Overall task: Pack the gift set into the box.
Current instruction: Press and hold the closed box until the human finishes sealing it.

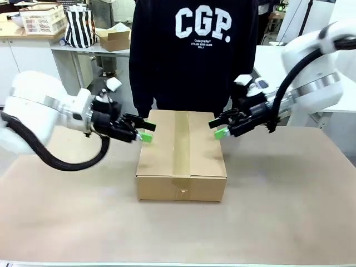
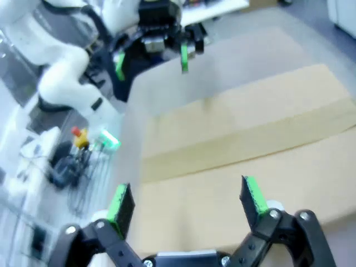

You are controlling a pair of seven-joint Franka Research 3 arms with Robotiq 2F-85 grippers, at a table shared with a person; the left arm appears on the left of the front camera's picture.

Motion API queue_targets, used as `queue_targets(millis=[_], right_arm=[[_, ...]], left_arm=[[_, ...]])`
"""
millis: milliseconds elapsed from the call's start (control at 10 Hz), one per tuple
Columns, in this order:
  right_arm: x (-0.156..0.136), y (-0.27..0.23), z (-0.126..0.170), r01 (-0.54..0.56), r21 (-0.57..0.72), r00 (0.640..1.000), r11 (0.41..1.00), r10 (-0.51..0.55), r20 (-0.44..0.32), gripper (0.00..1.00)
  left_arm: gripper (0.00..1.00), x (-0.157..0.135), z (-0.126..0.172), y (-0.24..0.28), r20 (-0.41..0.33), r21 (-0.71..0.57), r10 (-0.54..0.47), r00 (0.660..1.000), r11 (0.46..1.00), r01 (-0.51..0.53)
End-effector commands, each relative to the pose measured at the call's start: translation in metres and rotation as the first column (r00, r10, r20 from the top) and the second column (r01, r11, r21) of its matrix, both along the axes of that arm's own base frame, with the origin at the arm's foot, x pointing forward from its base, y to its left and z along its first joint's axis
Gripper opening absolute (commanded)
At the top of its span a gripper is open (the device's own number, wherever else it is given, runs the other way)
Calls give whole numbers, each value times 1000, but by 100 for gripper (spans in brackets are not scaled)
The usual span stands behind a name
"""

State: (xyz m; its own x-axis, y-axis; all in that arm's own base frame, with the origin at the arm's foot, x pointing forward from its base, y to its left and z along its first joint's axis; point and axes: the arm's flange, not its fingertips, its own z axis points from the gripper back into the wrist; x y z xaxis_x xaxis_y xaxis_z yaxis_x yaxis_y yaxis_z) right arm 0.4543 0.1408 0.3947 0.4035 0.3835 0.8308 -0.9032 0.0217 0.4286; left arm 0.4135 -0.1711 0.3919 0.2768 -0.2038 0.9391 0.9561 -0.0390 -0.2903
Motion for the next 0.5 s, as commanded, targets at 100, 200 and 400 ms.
queue_targets(millis=[100,200,400], right_arm=[[-38,-56,53,159,-24,918,987,-157,-364,100],[-51,-84,58,236,-59,853,970,-236,-465,100],[-73,-146,55,427,-105,717,898,-407,-566,100]], left_arm=[[100,-26,67,51,-295,76,63,954,996,-42],[100,-32,68,71,-420,120,90,903,992,-43],[100,-45,63,128,-538,138,209,817,978,-159]])
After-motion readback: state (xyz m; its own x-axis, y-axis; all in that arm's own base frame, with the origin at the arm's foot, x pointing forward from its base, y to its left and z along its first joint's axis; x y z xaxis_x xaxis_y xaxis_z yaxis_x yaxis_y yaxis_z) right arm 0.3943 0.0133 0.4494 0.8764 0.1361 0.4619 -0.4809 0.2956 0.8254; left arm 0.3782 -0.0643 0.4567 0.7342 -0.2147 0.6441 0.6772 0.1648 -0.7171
